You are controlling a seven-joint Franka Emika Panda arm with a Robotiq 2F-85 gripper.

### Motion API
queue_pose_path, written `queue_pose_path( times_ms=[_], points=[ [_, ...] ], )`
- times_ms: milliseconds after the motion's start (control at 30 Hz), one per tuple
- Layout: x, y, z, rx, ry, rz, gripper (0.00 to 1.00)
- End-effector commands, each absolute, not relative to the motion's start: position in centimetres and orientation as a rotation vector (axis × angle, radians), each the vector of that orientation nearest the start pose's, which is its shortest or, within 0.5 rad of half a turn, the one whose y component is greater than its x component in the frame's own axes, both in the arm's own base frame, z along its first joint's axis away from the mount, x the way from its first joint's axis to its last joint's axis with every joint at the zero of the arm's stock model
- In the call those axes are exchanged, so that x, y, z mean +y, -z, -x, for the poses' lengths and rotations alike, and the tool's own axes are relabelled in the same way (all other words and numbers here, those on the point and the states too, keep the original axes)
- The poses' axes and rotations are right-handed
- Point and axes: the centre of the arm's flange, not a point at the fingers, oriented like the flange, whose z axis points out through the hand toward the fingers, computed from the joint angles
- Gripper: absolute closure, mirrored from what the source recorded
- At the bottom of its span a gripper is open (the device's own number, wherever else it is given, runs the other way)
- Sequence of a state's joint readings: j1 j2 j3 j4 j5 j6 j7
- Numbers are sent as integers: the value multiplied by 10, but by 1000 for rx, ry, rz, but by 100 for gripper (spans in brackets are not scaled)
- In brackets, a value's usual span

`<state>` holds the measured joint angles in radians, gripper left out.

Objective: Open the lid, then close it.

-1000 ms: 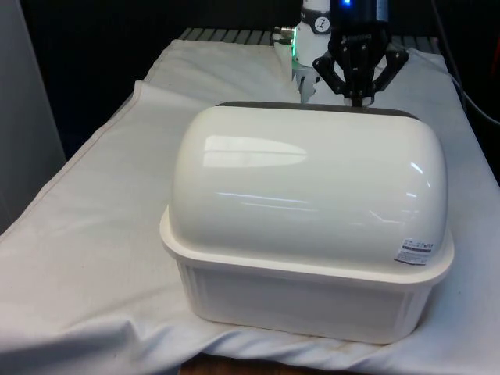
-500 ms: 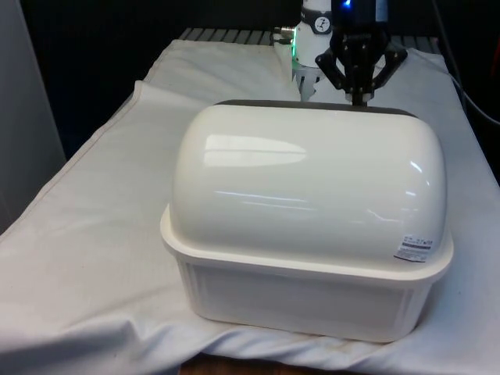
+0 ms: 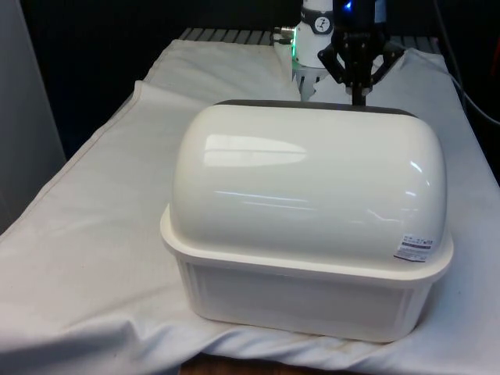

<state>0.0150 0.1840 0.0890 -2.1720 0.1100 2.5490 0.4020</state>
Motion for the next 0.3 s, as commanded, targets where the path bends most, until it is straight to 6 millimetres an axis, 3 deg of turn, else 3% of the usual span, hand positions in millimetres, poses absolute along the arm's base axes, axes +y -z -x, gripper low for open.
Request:
queue_pose_path(
  times_ms=[0, 267],
  points=[
    [58, -328, -568, 578, 232, 2947, 100],
    [57, -327, -553, 562, 184, 2970, 100]
  ],
)
